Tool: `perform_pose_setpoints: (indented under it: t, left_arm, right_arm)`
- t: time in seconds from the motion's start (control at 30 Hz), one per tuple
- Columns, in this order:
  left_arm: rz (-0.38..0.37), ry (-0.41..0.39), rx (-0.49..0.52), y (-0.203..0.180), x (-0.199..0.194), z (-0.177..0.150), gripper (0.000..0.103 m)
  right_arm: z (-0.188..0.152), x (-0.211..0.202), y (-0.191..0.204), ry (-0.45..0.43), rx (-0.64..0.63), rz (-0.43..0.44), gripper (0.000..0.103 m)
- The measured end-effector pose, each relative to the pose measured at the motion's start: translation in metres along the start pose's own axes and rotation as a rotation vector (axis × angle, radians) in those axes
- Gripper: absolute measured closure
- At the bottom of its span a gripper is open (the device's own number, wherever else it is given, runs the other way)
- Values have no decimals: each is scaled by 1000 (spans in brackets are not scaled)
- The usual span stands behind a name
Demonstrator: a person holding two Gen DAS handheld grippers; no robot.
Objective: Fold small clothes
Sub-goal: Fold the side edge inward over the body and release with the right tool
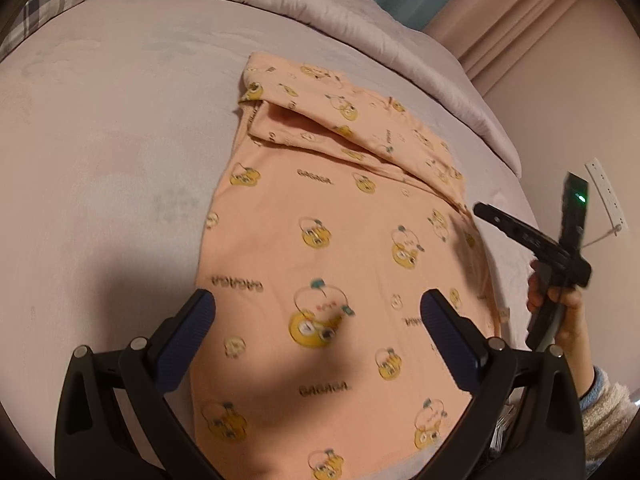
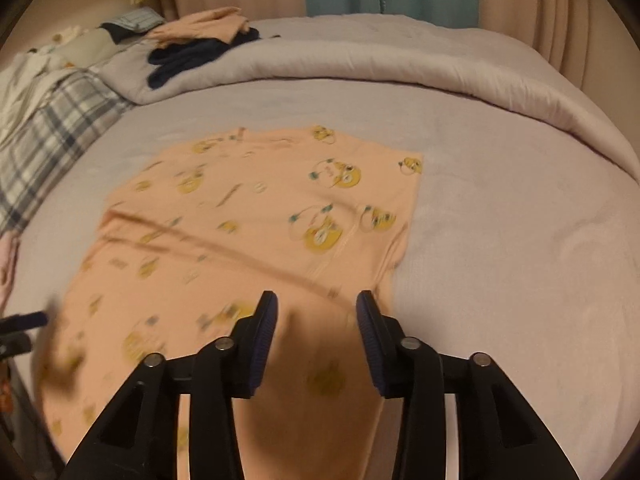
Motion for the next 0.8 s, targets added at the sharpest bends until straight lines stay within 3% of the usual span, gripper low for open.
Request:
perform_pose_setpoints:
  t: [0.13, 0.33, 0.47, 0.53, 0.8]
  left_arm:
    - [-7, 5, 7, -5, -3, -11, 1]
    - [-7, -5, -20, -3, -12, -23, 1]
    - [-3, -12, -53, 3, -15, -33, 1]
    - [-5, -11, -69, 6, -16, -37, 1]
    - [-29, -6, -113, 15, -19, -47, 1]
  right_arm:
    - [-36, -22, 2, -11, 48, 59, 51]
    - [-69, -37, -8, -3, 144, 104, 51]
    - [-80, -50, -22, -15, 211, 119, 48]
    - [-87, -53, -26, -16, 251, 141, 41]
    - [-105, -46, -25, 28, 303, 204, 41]
Point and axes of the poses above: each gripper's, at about its wrist camera, not at the fingertips, and x roughly the way its jaws point, y to its left, z to its top, the point moved 3 cm from there along x, roughly the way its jaws point, and after that the axes turned 4 degrees about y, right-handed, at the moved point
